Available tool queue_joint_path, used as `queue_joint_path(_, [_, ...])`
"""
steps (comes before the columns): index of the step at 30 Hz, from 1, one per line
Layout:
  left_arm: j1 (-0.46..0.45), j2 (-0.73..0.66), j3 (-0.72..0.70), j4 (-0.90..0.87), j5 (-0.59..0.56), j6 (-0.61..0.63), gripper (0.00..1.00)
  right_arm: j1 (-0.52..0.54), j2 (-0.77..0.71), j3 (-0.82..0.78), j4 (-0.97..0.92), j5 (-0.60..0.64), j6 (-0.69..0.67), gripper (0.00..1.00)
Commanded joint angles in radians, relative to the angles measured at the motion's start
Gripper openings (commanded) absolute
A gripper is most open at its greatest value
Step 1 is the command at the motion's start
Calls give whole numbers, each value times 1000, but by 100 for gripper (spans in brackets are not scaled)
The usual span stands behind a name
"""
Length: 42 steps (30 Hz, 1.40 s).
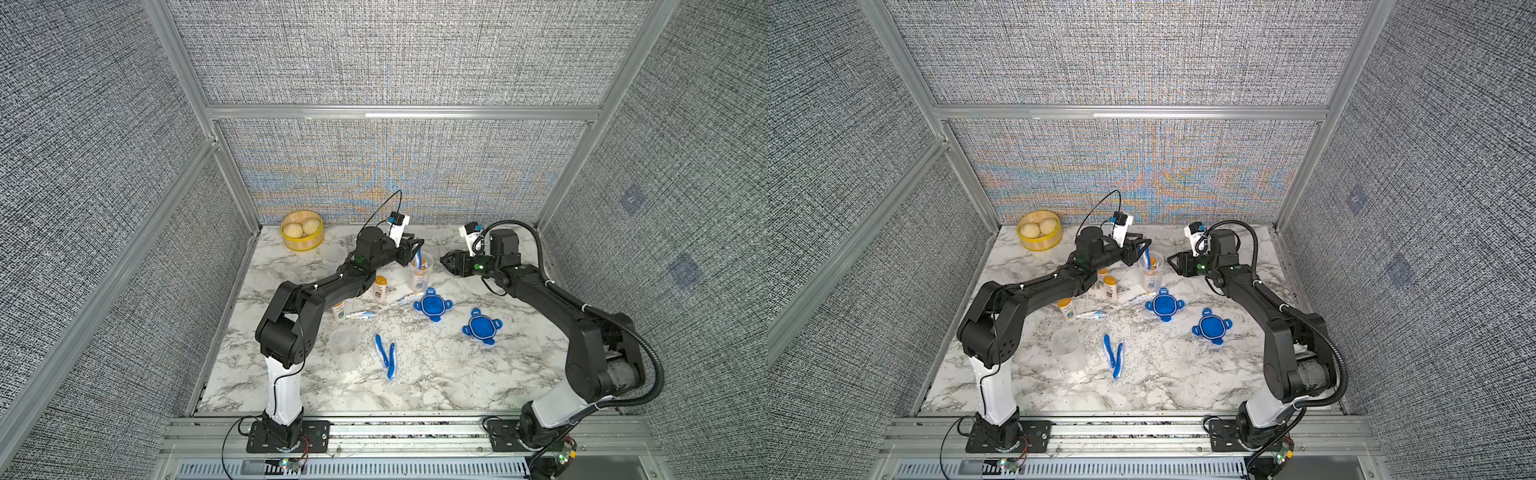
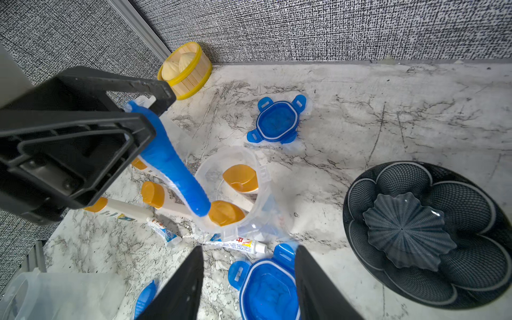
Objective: Pack away toiletry kits
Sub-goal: Adjust the toiletry item in the container.
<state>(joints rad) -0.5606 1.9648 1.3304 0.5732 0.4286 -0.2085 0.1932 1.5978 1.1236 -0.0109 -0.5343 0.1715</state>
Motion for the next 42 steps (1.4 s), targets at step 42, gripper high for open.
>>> queue_joint_path(42, [-3, -179, 7, -483, 21, -37, 36, -135, -95, -18, -252, 17, 249, 48])
